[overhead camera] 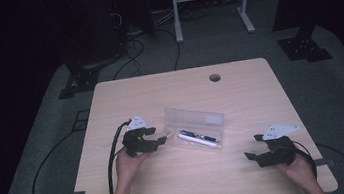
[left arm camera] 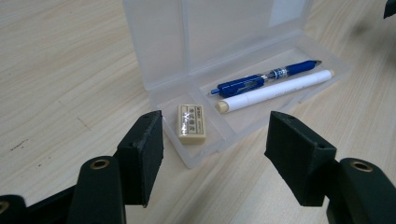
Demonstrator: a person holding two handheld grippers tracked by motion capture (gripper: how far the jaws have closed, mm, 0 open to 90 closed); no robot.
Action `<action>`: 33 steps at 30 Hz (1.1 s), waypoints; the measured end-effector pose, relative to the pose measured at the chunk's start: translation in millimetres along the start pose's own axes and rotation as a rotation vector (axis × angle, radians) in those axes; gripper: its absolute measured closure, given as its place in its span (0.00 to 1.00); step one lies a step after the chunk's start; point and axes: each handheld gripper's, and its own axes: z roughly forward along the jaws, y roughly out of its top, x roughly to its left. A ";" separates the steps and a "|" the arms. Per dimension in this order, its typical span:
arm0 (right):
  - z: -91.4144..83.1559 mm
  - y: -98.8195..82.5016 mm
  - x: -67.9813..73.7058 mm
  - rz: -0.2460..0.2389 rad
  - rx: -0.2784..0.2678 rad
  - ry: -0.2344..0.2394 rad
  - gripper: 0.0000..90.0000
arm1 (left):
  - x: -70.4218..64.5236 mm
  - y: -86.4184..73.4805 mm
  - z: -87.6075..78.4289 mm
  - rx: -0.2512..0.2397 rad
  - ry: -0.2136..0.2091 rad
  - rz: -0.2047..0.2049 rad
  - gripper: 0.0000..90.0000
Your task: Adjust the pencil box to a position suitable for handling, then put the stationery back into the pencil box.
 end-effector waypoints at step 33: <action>-1.4 -3.7 -2.7 0.009 0.008 -0.010 0.24 | -12.7 -13.8 -18.4 -0.017 -0.022 0.011 0.27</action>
